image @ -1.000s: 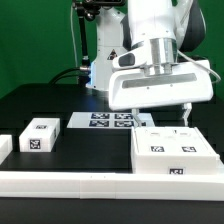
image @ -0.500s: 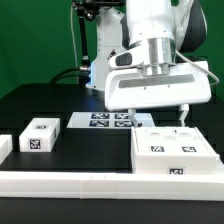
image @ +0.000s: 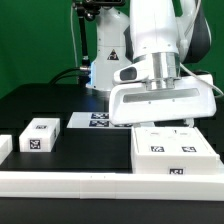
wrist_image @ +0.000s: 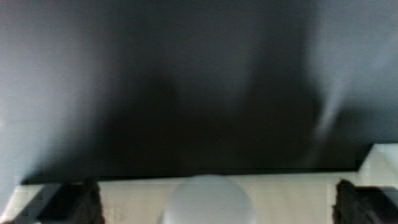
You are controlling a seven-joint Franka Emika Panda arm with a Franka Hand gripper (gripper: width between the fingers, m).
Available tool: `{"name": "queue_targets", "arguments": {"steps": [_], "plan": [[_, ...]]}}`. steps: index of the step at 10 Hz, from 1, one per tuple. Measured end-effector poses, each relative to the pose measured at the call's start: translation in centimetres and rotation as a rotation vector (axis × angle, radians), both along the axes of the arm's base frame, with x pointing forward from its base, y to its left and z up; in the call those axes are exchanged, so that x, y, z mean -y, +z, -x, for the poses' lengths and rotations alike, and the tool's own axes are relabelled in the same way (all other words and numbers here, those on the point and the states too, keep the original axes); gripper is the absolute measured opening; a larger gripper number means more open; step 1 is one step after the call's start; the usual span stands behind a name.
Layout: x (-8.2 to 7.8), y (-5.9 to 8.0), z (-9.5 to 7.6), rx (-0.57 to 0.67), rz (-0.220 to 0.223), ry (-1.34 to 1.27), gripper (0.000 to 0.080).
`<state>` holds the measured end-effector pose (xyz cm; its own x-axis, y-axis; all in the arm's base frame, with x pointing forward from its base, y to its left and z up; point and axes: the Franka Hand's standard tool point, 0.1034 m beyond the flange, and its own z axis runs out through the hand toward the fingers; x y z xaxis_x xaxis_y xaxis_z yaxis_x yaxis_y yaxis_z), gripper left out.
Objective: Assemble cabinet
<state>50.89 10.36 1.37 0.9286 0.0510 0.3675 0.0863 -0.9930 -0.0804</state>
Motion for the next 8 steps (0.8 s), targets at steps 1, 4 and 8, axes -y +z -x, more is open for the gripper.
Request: {"name": "queue_targets", "arguments": {"steps": [1, 4, 8], "plan": [[0.06, -0.01, -0.01, 0.000, 0.000, -0.001, 0.0649], [0.07, -0.03, 0.01, 0.000, 0.000, 0.000, 0.0494], [0.48, -0.08, -0.02, -0.001, 0.004, -0.007, 0.0217]]}}
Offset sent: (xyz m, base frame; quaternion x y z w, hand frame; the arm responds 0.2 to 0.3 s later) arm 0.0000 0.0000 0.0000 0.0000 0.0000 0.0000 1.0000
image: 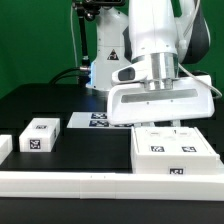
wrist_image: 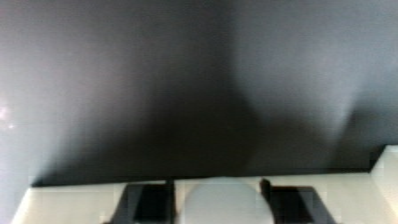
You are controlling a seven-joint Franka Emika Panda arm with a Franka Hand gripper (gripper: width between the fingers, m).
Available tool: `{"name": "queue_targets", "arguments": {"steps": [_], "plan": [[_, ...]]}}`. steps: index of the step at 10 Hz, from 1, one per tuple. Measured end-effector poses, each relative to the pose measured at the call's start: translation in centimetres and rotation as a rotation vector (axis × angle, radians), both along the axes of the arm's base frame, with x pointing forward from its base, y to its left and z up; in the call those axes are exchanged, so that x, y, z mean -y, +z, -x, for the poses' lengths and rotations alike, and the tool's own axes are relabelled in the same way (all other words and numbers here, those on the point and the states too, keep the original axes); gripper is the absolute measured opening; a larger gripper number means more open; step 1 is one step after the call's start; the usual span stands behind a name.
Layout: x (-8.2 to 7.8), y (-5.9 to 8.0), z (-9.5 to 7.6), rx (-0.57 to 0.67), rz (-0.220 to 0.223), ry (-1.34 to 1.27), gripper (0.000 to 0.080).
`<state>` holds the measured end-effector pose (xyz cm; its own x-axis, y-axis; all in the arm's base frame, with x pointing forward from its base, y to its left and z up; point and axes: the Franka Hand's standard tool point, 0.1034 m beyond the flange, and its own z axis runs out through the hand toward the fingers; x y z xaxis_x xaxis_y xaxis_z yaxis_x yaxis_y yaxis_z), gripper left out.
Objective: Assemble cabinet
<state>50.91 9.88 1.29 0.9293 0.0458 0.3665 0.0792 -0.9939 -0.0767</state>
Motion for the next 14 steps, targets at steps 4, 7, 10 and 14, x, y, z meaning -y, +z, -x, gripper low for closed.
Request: {"name": "queue_targets", "arguments": {"steps": [4, 7, 10, 14], "plan": [[0.0, 0.0, 0.0, 0.000, 0.000, 0.000, 0.0217], [0.2, 1.1, 0.0, -0.069, -0.003, 0.004, 0.0219], [0.3, 6.0, -0.9, -0.209, -0.014, 0.012, 0.0219], [0.3, 5.8, -0.7, -0.244, -0.019, -0.002, 0.0220]]}}
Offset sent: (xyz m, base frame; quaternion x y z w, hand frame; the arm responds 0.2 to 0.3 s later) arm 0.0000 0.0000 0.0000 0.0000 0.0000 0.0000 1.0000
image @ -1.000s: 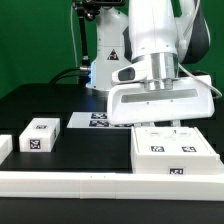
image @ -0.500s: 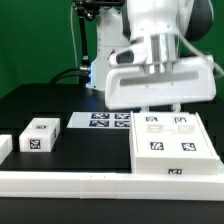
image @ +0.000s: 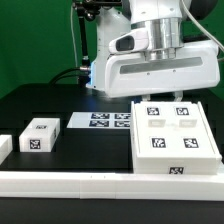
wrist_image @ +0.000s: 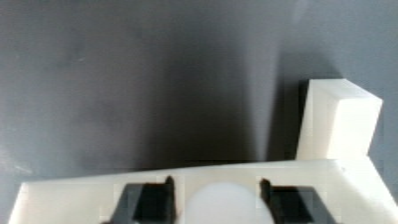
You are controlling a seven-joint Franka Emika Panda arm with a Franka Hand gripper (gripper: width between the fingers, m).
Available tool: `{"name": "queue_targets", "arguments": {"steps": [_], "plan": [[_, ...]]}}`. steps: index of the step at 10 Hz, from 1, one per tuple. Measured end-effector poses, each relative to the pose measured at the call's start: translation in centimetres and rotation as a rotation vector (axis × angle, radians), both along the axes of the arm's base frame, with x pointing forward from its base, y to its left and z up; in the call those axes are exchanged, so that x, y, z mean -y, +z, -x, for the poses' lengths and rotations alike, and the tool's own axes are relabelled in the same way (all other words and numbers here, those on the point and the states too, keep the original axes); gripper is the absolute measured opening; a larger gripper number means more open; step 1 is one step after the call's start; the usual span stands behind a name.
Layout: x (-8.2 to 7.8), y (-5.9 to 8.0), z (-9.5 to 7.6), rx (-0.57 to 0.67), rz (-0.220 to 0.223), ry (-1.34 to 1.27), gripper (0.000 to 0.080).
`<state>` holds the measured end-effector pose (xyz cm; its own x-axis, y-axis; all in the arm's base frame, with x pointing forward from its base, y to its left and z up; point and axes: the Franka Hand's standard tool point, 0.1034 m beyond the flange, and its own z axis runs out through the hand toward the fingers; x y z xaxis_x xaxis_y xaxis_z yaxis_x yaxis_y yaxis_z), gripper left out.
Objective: Assemble cabinet
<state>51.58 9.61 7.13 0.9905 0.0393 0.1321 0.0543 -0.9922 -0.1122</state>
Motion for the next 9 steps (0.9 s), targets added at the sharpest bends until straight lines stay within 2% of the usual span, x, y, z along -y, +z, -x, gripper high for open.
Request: {"name": "queue_targets", "arguments": {"steps": [1, 3, 4, 5, 6, 9], "plan": [[-0.1, 0.1, 0.2, -0.028, -0.002, -0.005, 0.0220], [0.0, 3.9, -0.6, -0.135, -0.011, -0.017, 0.0220], [-0.2, 4.9, -1.1, -0.183, -0.017, -0.027, 0.0220], [-0.6, 5.3, -2.3, -0.200, -0.025, -0.030, 0.0220], [-0.7, 4.7, -2.3, -0.204, -0.025, -0.032, 0.0220], [-0.7, 4.7, -2.1, -0.208, -0.024, -0.032, 0.0220]]}}
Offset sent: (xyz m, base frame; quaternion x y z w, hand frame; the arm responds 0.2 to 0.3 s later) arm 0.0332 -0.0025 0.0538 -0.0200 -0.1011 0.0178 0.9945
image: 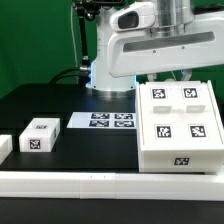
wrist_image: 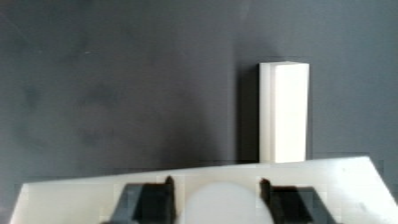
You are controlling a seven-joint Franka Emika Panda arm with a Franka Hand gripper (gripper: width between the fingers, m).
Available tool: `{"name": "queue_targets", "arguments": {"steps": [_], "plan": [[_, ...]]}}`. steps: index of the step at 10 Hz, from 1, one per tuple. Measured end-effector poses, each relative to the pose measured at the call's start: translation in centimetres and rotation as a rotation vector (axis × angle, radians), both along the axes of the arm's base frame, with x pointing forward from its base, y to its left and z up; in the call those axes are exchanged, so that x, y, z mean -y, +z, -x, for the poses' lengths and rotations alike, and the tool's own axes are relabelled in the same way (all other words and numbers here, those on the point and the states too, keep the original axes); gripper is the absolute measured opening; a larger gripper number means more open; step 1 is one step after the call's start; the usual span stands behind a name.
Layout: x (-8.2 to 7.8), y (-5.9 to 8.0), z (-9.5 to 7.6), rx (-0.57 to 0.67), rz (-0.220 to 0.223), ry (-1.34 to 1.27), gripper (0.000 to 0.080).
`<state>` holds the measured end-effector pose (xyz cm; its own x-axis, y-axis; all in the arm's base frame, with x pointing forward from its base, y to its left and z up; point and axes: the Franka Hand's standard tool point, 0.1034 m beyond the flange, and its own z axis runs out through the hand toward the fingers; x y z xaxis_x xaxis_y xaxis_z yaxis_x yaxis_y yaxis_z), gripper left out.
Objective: Assemble cabinet
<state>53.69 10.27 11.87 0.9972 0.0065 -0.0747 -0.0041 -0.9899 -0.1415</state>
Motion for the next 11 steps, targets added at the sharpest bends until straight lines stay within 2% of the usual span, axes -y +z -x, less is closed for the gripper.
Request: {"name": "queue_targets", "arguments": {"steps": [1, 3, 4, 9, 10, 11], "plan": [[0.1, 1.0, 0.8, -0.068, 0.004, -0.019, 0.0220], [0.8, 3.7, 0.5, -0.214, 0.009, -0.020, 0.0220], [0.5, 3.5, -0.4, -0.243, 0.008, -0.022, 0.0220], [0.6, 2.7, -0.1, -0.236, 0.010, -0.026, 0.0220], [1.0, 2.9, 0.6, -0.308, 0.008, -0.020, 0.0220], [1.3, 2.7, 0.4, -0.364, 0.005, -0.021, 0.0220]]}}
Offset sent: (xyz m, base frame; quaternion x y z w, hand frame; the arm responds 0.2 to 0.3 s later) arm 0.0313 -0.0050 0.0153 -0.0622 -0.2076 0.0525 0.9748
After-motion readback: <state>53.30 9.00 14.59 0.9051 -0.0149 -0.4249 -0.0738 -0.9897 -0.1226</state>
